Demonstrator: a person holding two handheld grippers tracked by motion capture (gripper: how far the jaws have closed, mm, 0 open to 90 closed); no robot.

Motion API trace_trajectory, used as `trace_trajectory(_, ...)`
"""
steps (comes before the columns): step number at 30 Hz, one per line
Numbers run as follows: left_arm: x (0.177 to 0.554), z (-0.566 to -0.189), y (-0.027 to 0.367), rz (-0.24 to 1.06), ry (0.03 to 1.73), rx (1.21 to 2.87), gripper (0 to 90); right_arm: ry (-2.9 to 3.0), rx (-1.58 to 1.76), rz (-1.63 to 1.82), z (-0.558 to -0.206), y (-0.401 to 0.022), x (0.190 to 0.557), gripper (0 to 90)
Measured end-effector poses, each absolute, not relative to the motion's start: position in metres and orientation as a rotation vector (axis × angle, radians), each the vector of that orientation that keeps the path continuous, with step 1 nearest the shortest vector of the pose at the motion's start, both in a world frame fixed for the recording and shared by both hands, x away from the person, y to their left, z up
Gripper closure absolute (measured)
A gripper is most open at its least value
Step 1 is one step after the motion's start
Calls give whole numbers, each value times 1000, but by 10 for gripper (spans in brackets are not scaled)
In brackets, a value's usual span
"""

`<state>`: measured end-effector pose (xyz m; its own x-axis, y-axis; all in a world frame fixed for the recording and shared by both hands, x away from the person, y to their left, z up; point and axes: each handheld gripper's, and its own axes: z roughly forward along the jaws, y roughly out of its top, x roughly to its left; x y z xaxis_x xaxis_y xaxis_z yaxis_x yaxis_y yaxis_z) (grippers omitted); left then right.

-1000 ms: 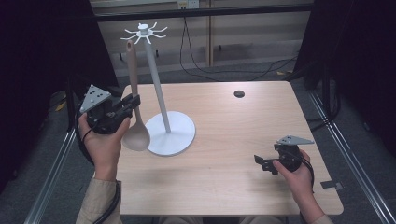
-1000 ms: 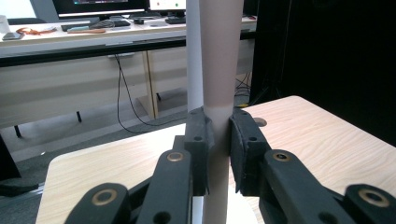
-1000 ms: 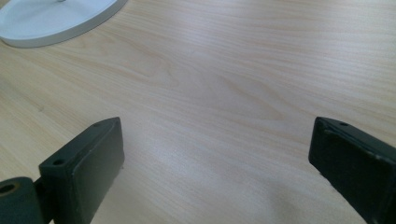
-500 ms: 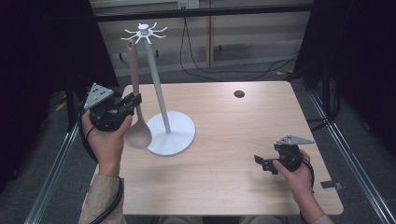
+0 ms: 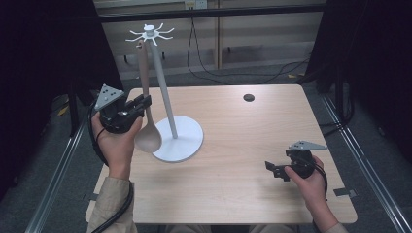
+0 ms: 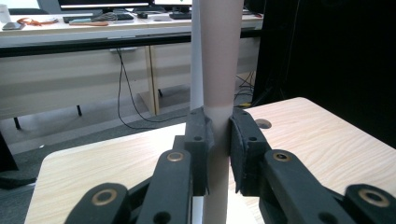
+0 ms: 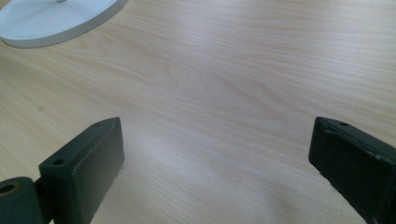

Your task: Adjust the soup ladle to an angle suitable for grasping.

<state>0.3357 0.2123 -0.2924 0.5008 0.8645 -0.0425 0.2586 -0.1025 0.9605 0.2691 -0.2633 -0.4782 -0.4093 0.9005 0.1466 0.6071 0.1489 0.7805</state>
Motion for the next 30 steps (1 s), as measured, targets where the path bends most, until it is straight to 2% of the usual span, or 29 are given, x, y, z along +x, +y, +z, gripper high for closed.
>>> trace_trajectory(30,351,-302,206,646,970,1605,780,2081,1440,1139,-478,-264,269,31)
